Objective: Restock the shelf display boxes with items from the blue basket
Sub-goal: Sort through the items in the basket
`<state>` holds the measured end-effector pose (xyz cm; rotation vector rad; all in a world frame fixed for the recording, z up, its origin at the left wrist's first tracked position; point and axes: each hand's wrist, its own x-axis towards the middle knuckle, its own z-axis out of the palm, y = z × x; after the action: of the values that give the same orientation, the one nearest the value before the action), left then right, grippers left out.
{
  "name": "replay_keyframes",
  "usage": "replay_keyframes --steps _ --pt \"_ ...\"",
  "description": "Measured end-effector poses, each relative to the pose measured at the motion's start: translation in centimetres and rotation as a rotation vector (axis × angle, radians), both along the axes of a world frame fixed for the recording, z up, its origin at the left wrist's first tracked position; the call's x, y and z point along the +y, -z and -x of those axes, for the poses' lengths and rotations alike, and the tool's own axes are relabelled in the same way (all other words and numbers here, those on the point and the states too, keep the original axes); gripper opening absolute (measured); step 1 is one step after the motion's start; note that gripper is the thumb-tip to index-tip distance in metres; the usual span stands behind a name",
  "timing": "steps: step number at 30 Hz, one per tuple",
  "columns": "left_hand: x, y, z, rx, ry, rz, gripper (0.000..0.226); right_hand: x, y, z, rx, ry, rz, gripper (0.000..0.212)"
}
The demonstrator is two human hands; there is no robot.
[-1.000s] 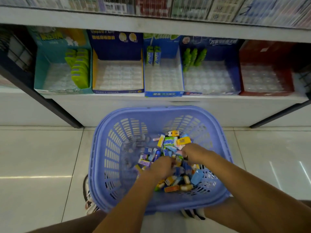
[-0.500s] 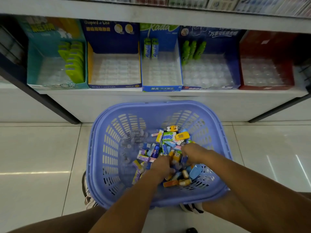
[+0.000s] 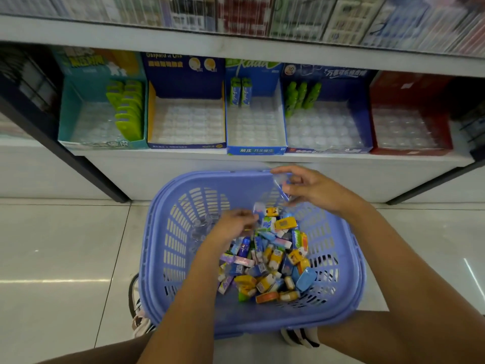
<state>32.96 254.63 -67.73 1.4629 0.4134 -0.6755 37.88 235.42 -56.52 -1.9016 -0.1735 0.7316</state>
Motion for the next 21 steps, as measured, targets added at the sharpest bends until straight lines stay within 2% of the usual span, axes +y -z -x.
replay_keyframes --steps 5,7,9,12,15,21 --pt "4.6 -8.0 -3.1 -0.230 -0.207 0.128 0.015 4.6 -3.5 -2.3 -0.284 0.114 -0.126 0.026" --pt "6.3 -10.2 -3.8 -0.358 -0.297 0.105 0.014 6.9 -4.3 -4.5 -0.411 0.198 -0.132 0.024" --pt "7.8 -11.4 -4.7 -0.477 -0.412 0.000 0.011 9.6 -4.9 -7.2 -0.571 0.243 -0.086 0.022" --pt "9.6 -11.1 -6.3 -0.547 -0.587 -0.218 0.015 13.3 -5.0 -11.4 -0.774 0.208 0.124 0.015" --pt "10.6 -10.0 -7.2 -0.545 -0.562 -0.363 0.024 15.7 -4.5 -14.5 -0.808 0.084 0.354 0.020" --pt "11.5 -9.1 -7.5 -0.561 -0.501 -0.425 0.023 17.3 -3.5 -17.3 -0.848 -0.111 0.694 0.029"
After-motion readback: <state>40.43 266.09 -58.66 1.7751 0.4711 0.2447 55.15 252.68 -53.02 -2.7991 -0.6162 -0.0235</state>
